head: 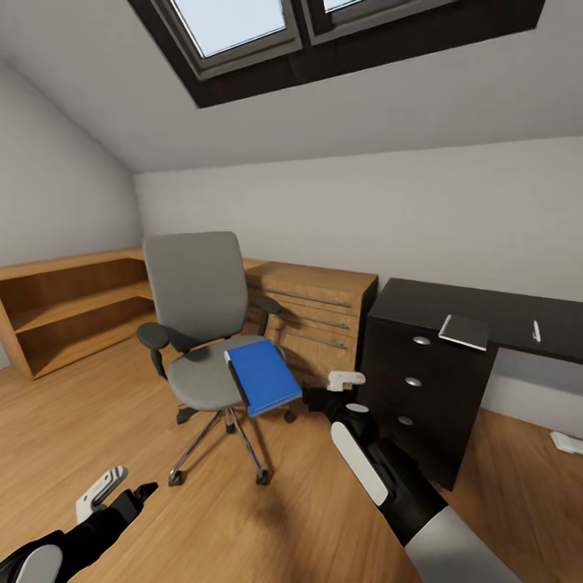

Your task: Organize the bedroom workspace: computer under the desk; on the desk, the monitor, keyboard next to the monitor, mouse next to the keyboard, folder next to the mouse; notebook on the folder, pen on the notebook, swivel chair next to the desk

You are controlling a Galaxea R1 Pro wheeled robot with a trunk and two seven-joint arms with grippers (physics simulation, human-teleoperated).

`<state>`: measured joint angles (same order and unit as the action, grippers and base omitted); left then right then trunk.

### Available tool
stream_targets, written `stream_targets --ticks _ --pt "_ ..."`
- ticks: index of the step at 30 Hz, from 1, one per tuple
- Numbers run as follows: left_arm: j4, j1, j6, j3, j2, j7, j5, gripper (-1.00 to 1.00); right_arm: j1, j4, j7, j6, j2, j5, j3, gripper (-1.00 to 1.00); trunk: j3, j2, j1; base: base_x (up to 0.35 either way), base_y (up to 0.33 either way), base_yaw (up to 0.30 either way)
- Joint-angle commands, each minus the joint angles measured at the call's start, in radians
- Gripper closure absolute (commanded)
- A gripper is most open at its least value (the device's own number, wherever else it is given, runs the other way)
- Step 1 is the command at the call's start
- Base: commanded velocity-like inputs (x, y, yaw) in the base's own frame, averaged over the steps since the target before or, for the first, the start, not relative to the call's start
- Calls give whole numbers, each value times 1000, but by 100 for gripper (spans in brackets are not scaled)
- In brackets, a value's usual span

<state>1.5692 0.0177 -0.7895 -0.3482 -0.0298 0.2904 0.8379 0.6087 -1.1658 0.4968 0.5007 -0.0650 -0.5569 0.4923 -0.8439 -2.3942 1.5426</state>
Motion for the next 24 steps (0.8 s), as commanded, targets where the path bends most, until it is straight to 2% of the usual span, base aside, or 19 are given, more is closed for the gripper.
stream_targets --ticks 1,5,15,20,24 --pt "1 1 -4 -6 0 9 11 -100 1 8 9 -17 -1 -9 2 -100 -4 -8 4 0 0 -6" --pt "1 1 -4 -32 -1 7 12 -100 0 22 9 -57 -2 -9 2 -100 -17 -36 19 0 0 -2" --pt "2 1 -5 -44 -1 4 12 -100 0 24 9 -160 -11 -10 4 -100 -48 -106 57 0 0 0" --pt "2 1 -5 -51 -1 2 12 -100 0 29 9 -172 -8 -9 1 -100 -68 -107 60 0 0 0" --pt "5 1 -5 -52 -1 1 12 -100 -1 75 7 -206 -6 -9 -1 -100 -83 -108 61 0 0 0"
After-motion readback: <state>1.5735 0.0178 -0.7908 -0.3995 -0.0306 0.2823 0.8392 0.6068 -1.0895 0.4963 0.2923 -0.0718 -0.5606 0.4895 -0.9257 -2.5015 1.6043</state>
